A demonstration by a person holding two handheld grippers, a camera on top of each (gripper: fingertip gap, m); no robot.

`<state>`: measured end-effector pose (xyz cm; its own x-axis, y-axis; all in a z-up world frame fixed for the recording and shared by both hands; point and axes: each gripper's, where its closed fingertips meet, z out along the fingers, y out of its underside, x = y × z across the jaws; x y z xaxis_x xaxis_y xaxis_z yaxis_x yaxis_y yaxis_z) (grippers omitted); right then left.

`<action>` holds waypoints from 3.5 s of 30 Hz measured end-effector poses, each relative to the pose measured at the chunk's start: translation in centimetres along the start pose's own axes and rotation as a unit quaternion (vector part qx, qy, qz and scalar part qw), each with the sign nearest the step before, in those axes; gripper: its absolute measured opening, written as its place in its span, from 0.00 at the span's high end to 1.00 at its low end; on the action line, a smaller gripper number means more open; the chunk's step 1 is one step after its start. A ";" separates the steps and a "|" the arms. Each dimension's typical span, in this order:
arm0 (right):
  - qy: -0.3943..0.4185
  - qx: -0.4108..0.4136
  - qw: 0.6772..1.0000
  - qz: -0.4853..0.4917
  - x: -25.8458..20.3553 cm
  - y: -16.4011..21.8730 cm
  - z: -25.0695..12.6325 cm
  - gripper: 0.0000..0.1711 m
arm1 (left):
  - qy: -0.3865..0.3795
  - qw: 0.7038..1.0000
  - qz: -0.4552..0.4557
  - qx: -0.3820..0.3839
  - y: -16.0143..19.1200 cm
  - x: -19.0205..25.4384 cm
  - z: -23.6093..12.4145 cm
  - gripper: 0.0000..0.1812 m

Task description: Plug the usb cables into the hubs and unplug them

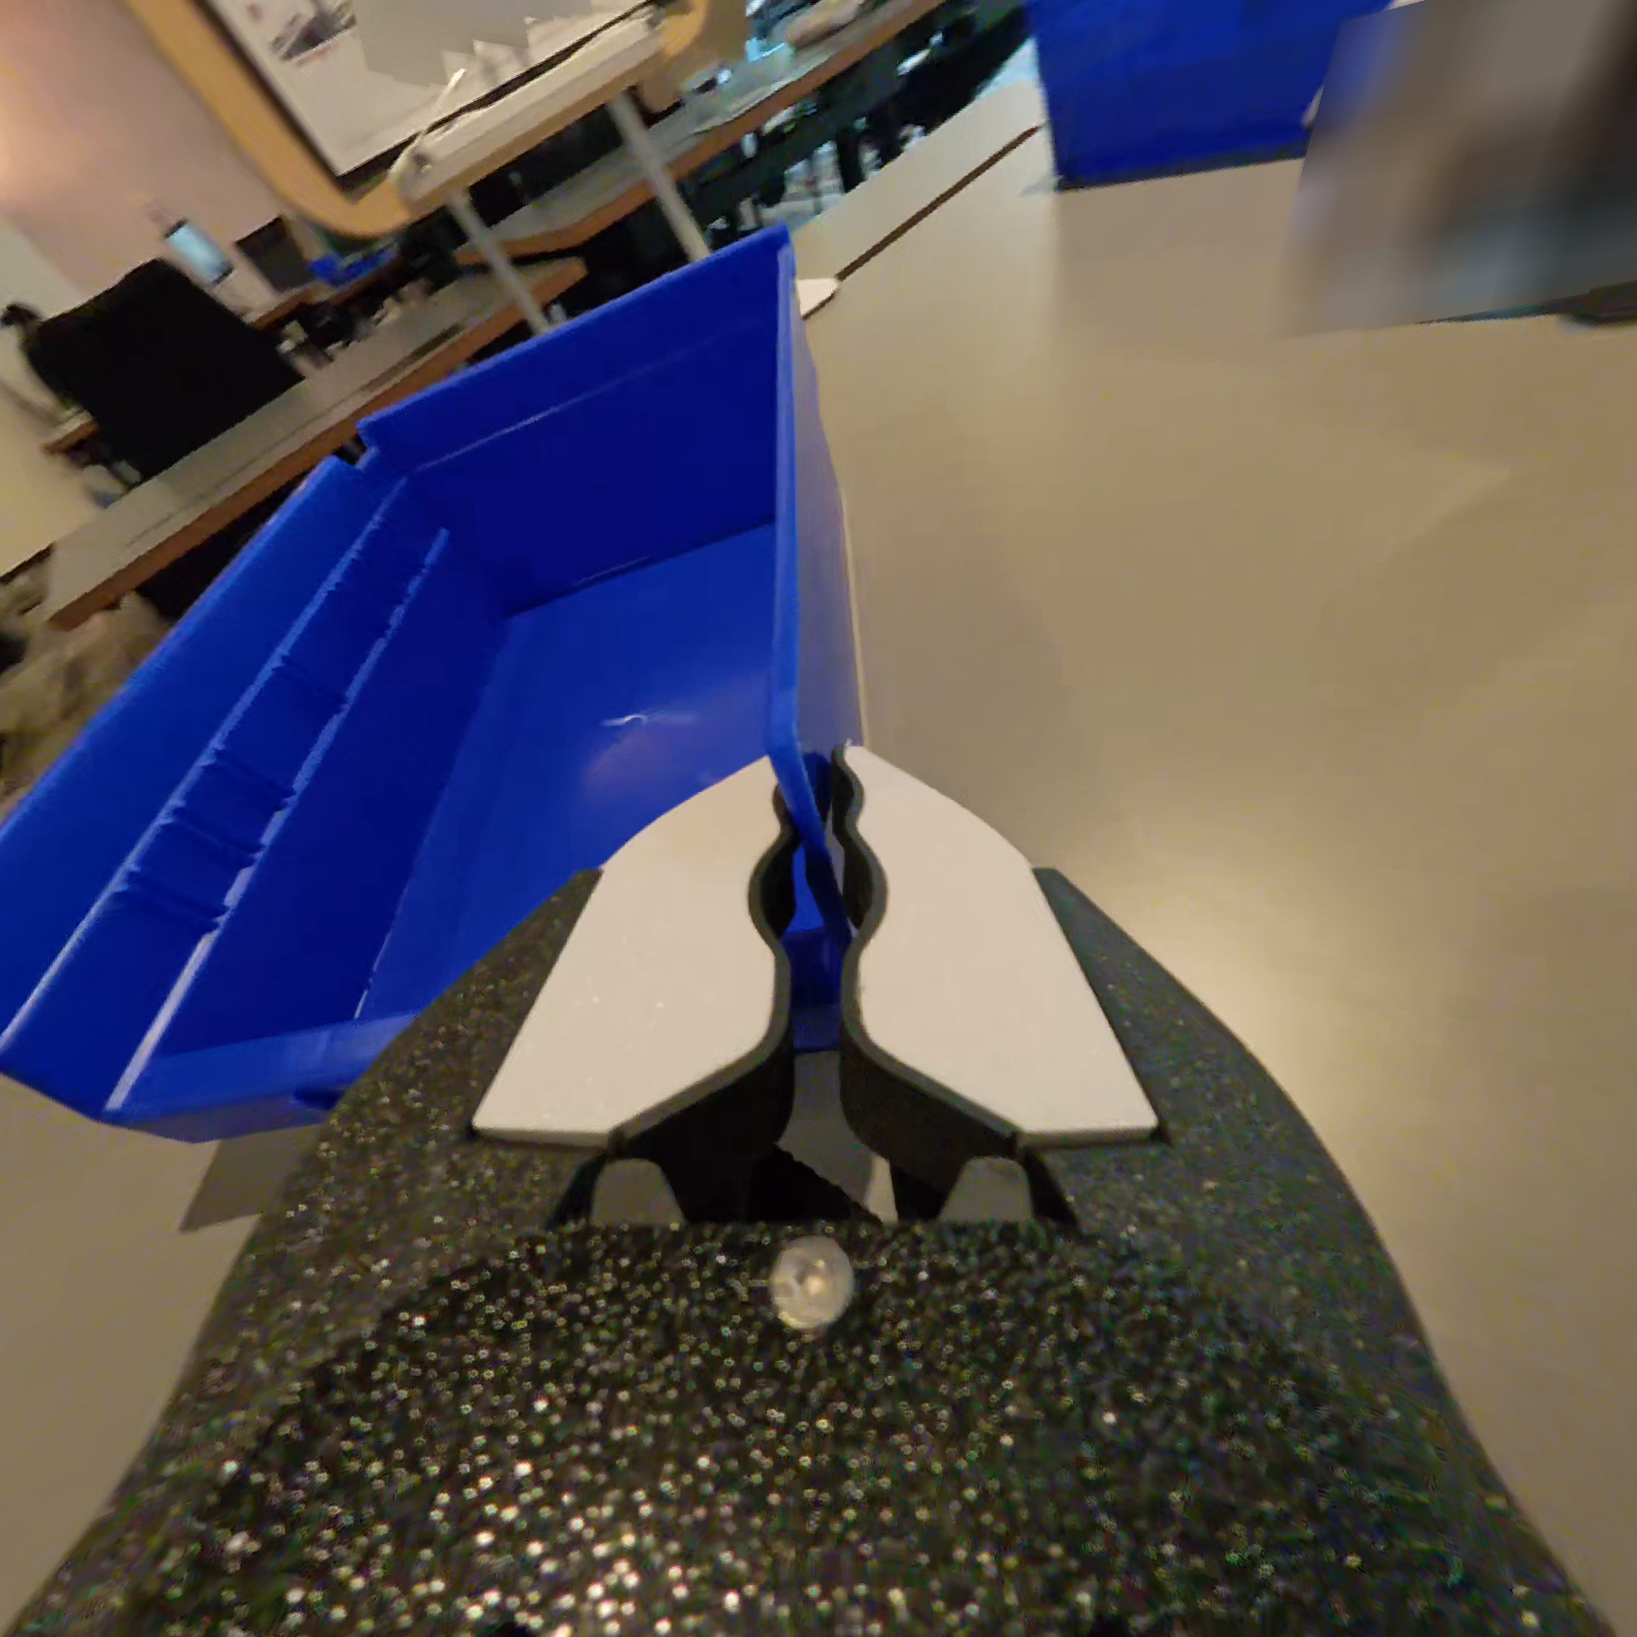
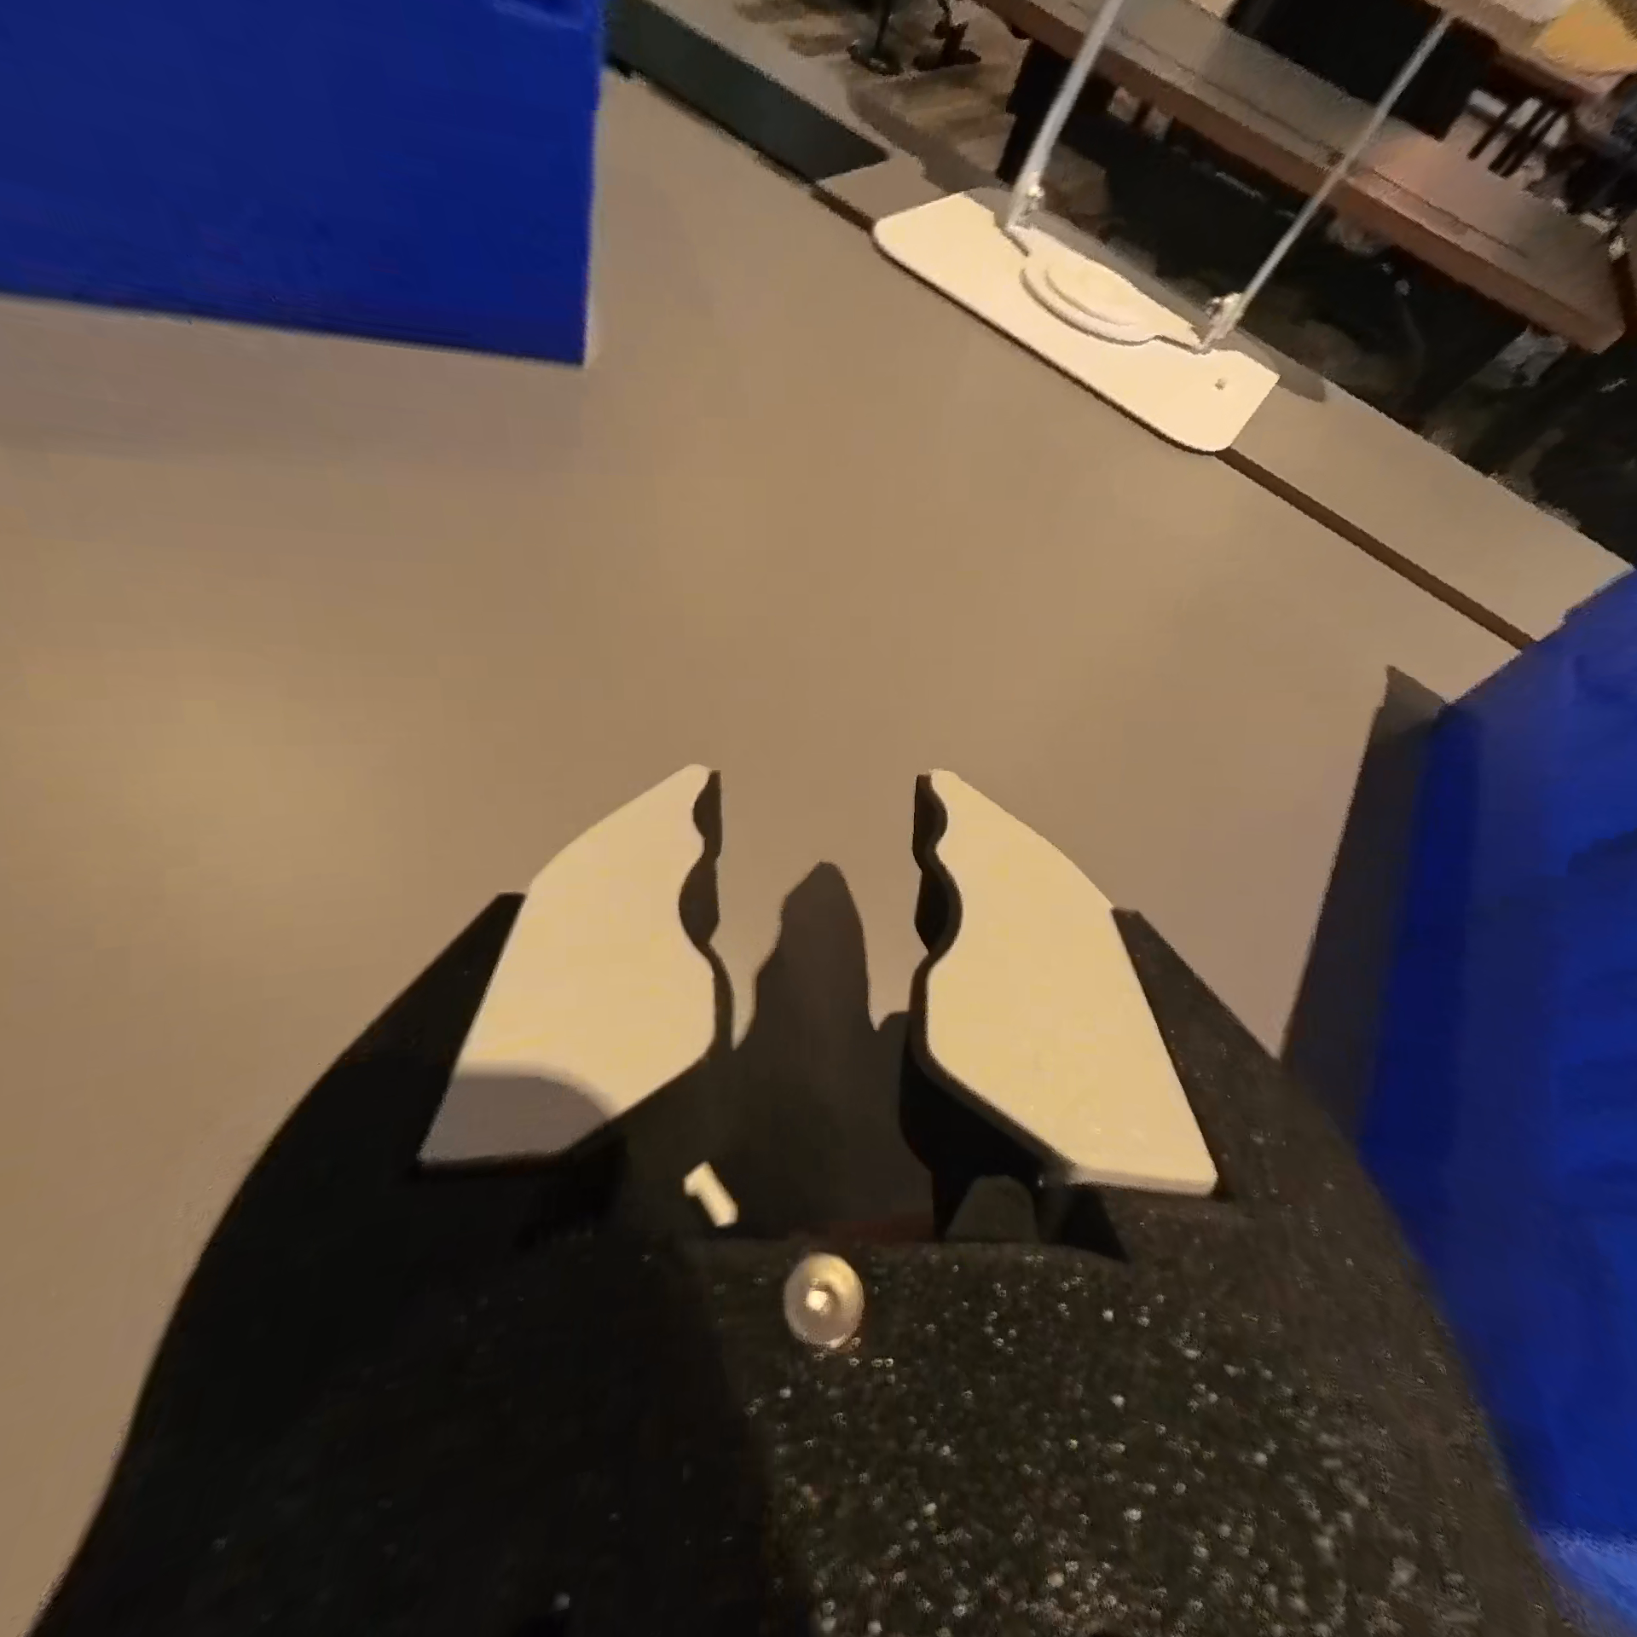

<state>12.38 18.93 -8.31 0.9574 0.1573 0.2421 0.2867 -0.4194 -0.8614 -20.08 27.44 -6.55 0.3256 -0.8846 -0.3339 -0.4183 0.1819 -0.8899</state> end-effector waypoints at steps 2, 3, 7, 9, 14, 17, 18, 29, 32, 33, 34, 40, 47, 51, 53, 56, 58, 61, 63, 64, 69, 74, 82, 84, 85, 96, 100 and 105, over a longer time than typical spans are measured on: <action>0.001 0.011 0.999 0.030 1.0 -0.1 -0.3 0.76 | 0.029 0.999 0.015 0.012 -0.3 1.0 -0.3 0.97; -0.001 0.017 0.999 0.048 1.5 -0.1 -0.5 0.76 | 0.043 0.999 0.021 0.018 -0.4 1.4 -0.4 0.97; -0.025 0.051 0.990 0.133 2.9 -0.5 -1.1 0.76 | 0.112 0.992 0.040 0.043 -0.9 3.7 -1.4 0.97; -0.035 0.066 0.984 0.164 3.5 -0.6 -1.4 0.76 | 0.150 0.986 0.049 0.056 -1.2 5.1 -2.0 0.97; -0.018 0.079 0.986 0.147 4.3 -0.7 -1.8 0.76 | 0.249 0.964 0.050 0.075 -1.7 8.1 -3.7 0.98; 0.005 0.081 0.990 0.116 4.5 -0.7 -1.9 0.76 | 0.293 0.952 0.043 0.078 -2.0 9.5 -4.4 0.98; 0.011 0.084 0.991 0.108 4.6 -0.8 -2.0 0.76 | 0.303 0.949 0.042 0.078 -2.1 9.8 -4.6 0.98; 0.236 0.171 0.956 -0.001 10.0 -3.4 -7.1 0.84 | 0.362 0.928 0.039 0.083 -2.9 12.3 -5.0 0.98; 0.330 0.161 0.930 -0.010 12.8 -3.0 -9.4 0.84 | 0.373 0.923 0.039 0.084 -3.2 13.0 -4.9 0.98; 0.354 0.159 0.922 -0.009 13.6 -2.8 -10.2 0.82 | 0.376 0.922 0.039 0.084 -3.2 13.1 -4.9 0.98; 0.374 0.155 0.914 -0.006 14.4 -2.5 -10.9 0.82 | 0.378 0.921 0.039 0.084 -3.3 13.3 -4.9 0.98; 0.312 0.043 0.946 0.079 16.1 2.6 -8.0 0.68 | 0.386 0.910 -0.011 0.148 -5.8 13.5 -5.5 0.95; 0.271 -0.004 0.958 0.090 15.0 4.0 -6.2 0.78 | 0.324 0.913 -0.069 0.237 -7.4 10.0 -6.2 0.91; 0.277 -0.007 0.959 0.063 14.8 3.7 -6.4 0.97 | 0.304 0.905 -0.100 0.281 -8.0 8.4 -6.6 0.91; 0.263 -0.007 0.963 0.053 14.6 3.6 -6.2 0.97 | 0.293 0.896 -0.122 0.309 -8.3 7.3 -7.0 0.92; 0.242 -0.001 0.970 0.034 14.0 3.2 -5.8 0.97 | 0.287 0.895 -0.138 0.313 -8.3 6.8 -7.0 0.93; 0.230 0.004 0.973 0.029 13.5 2.9 -5.6 0.97 | 0.288 0.897 -0.137 0.307 -8.3 6.9 -6.7 0.93; 0.203 0.017 0.979 0.014 12.6 2.4 -5.1 0.97 | 0.288 0.897 -0.137 0.305 -8.3 6.9 -6.7 0.93; 0.183 0.026 0.983 0.001 11.8 2.0 -4.7 0.97 | 0.288 0.896 -0.140 0.307 -8.3 6.8 -6.7 0.93; 0.174 0.029 0.984 -0.005 11.3 1.8 -4.5 0.97 | 0.288 0.896 -0.140 0.306 -8.3 6.8 -6.7 0.93; 0.126 0.050 0.990 -0.029 9.2 0.8 -3.8 0.97 | 0.288 0.897 -0.142 0.304 -8.3 6.7 -6.5 0.94; 0.076 0.072 0.994 -0.044 7.5 0.1 -3.4 0.97 | 0.288 0.897 -0.144 0.303 -8.3 6.7 -6.5 0.94; 0.018 0.090 0.993 -0.072 5.0 -0.9 -2.8 0.97 | 0.286 0.898 -0.146 0.300 -8.3 6.6 -6.3 0.95; 0.003 0.092 0.993 -0.078 4.5 -1.1 -2.7 0.97 | 0.286 0.898 -0.147 0.300 -8.3 6.6 -6.3 0.95; -0.004 0.093 0.992 -0.081 4.2 -1.2 -2.6 0.97 | 0.285 0.898 -0.146 0.300 -8.3 6.6 -6.3 0.95; -0.159 0.126 0.973 -0.112 3.0 -1.8 -1.9 0.96 | 0.284 0.899 -0.139 0.304 -8.3 6.8 -6.5 0.96; -0.209 0.135 0.960 -0.128 2.6 -2.3 -1.1 0.96 | 0.286 0.898 -0.140 0.303 -8.3 6.8 -6.5 0.97; -0.264 0.141 0.943 -0.144 2.2 -3.1 0.3 0.96 | 0.289 0.897 -0.138 0.306 -8.3 6.8 -6.6 0.97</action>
<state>13.56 20.84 -5.25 0.6700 0.6824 0.2923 0.4406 -0.0487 -0.8964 -19.94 17.04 0.62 -0.2218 -0.9750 -0.0157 0.2108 -0.0322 -0.9770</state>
